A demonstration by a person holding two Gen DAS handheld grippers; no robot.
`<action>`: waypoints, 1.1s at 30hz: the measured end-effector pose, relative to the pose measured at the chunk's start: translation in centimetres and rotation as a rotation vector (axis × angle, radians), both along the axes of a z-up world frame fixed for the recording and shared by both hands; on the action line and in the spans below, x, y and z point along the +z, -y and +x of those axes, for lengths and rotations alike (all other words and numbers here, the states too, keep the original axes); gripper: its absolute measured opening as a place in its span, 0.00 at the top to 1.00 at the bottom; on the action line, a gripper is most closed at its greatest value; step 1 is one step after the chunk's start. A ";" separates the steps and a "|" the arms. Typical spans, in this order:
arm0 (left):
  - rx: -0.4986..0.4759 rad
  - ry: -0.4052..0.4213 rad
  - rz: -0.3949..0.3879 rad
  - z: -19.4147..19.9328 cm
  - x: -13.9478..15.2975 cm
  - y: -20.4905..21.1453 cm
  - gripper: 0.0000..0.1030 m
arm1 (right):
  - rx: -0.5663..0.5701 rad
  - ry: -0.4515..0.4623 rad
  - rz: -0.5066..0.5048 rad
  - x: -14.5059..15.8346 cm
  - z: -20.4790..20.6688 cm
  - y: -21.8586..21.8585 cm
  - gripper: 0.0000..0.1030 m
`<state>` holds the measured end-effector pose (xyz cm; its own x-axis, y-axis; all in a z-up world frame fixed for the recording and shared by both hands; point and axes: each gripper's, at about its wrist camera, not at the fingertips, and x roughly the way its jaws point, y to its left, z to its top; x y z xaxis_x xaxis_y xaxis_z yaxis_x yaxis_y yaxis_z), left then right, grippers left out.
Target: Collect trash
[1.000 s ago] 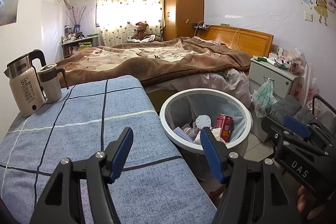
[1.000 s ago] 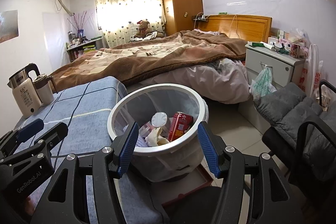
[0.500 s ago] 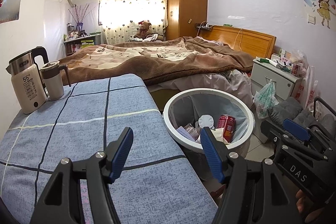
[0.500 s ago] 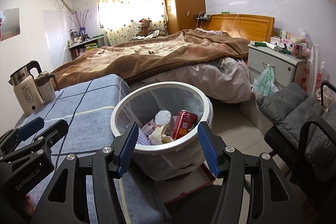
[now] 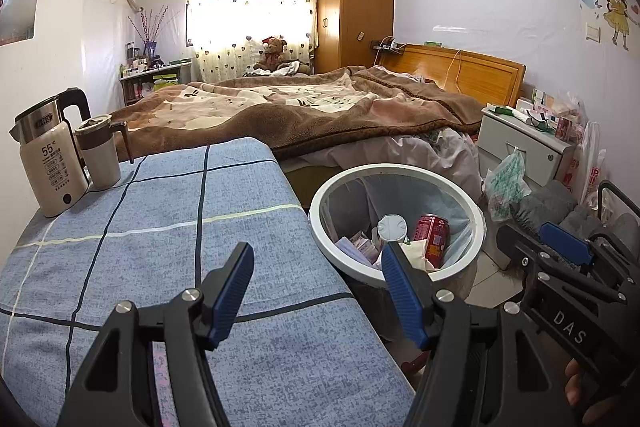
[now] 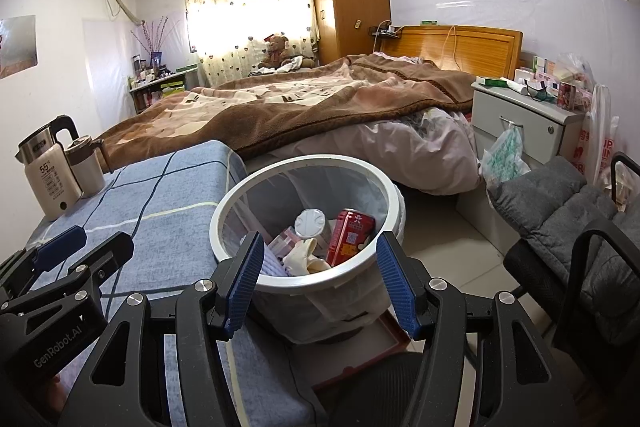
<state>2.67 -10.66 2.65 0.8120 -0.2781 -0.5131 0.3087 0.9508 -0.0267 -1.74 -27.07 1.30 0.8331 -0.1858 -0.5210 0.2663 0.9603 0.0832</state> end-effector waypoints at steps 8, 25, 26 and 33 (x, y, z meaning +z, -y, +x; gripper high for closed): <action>-0.002 0.000 -0.005 0.0 -0.1 -0.1 0.34 | 0.001 0.001 0.001 0.0 0.0 0.0 0.43; 0.005 -0.002 -0.004 -0.1 -0.2 -0.3 0.34 | 0.001 0.000 0.000 -0.2 0.0 0.0 0.43; 0.005 -0.001 -0.005 -0.1 -0.2 -0.3 0.34 | 0.002 -0.001 0.001 -0.1 -0.1 0.0 0.43; 0.012 0.000 -0.004 -0.2 -0.1 -0.4 0.34 | 0.002 -0.002 0.000 -0.2 0.0 -0.1 0.43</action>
